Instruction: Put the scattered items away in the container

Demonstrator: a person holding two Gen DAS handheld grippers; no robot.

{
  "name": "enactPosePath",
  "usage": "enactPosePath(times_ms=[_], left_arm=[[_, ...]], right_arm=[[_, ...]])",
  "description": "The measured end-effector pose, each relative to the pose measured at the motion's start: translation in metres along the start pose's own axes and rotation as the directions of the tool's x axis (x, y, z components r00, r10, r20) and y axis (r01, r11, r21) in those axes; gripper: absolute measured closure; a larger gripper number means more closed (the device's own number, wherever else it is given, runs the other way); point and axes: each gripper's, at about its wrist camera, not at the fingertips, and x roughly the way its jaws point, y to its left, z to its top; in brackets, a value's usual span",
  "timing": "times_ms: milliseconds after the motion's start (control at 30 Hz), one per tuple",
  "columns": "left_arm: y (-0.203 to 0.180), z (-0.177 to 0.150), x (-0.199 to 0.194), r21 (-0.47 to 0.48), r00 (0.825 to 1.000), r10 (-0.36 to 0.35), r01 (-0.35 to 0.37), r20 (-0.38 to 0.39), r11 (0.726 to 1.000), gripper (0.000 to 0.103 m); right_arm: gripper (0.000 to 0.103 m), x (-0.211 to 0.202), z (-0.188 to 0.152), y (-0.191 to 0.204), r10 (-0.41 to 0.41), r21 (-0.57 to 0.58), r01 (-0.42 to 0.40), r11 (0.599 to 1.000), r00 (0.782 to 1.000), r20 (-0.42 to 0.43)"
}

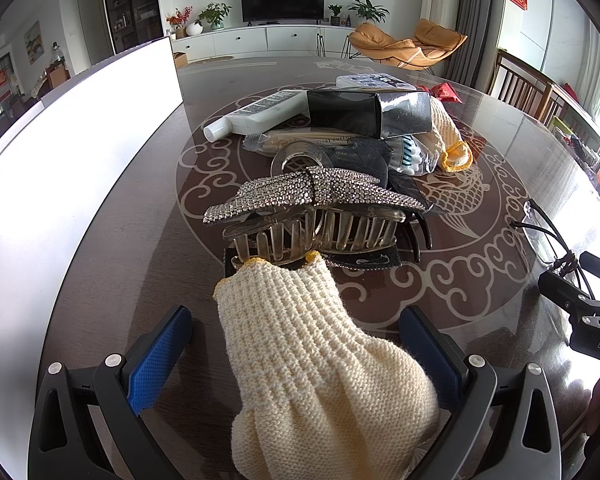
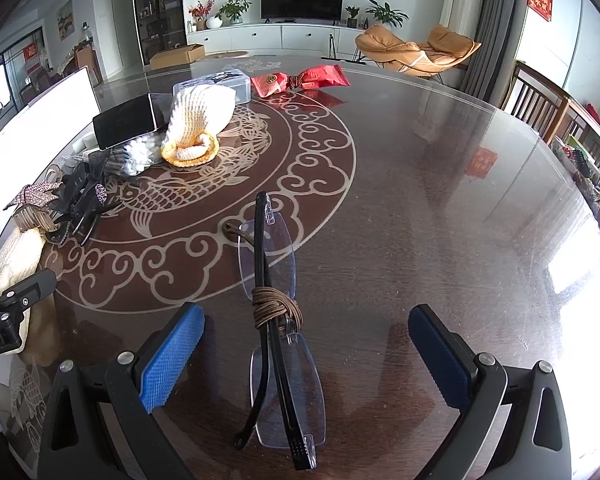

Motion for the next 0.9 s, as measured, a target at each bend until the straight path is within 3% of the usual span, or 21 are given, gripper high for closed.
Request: enactPosePath(times_ms=[900], left_arm=[[0.0003,0.0003,0.0001,0.000,1.000,0.000,0.000,0.000,1.000,0.000]], right_arm=[[0.001,0.0003,-0.0003,0.0021,-0.008,-0.004,0.008,1.000,1.000,0.004]])
